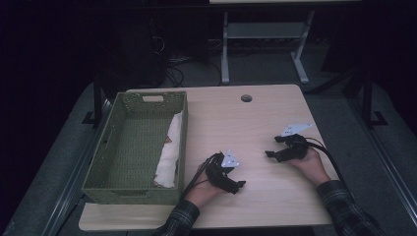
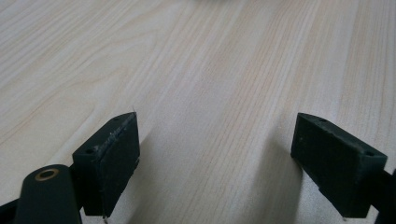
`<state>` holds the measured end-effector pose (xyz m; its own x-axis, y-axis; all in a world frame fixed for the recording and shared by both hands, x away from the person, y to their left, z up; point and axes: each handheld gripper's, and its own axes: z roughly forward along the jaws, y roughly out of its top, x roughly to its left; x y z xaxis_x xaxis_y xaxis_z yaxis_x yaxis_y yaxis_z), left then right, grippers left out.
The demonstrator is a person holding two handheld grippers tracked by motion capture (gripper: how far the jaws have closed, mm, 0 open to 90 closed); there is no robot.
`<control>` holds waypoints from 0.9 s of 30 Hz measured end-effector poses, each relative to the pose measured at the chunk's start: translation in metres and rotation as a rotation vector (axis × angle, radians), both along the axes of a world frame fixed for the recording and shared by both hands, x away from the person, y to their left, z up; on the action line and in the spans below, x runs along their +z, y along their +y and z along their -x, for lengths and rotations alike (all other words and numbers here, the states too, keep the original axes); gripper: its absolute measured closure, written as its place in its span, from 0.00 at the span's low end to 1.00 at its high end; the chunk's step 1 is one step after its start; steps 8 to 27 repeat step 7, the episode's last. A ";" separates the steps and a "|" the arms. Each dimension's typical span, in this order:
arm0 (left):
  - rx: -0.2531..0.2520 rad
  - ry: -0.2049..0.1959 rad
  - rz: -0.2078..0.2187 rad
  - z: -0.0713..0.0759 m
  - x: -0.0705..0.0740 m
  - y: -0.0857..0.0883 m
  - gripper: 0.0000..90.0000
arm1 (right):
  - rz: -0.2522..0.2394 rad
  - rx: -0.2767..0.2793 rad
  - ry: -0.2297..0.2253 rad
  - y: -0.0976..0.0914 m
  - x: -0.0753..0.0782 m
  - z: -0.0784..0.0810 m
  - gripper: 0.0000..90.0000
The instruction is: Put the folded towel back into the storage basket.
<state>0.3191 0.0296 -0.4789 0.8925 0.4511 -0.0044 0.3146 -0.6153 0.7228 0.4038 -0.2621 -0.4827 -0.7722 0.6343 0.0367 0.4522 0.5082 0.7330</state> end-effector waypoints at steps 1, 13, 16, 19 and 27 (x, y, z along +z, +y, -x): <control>0.000 0.000 -0.001 0.000 0.000 0.000 0.16 | -0.001 -0.004 0.004 0.000 0.000 0.000 0.22; 0.003 0.000 0.001 0.000 0.000 0.000 0.16 | 0.004 -0.002 0.001 0.000 0.000 -0.001 0.20; 0.003 0.000 0.001 0.000 0.000 0.000 0.16 | 0.004 -0.002 0.001 0.000 0.000 -0.001 0.20; 0.003 0.000 0.001 0.000 0.000 0.000 0.16 | 0.004 -0.002 0.001 0.000 0.000 -0.001 0.20; 0.003 0.000 0.001 0.000 0.000 0.000 0.16 | 0.004 -0.002 0.001 0.000 0.000 -0.001 0.20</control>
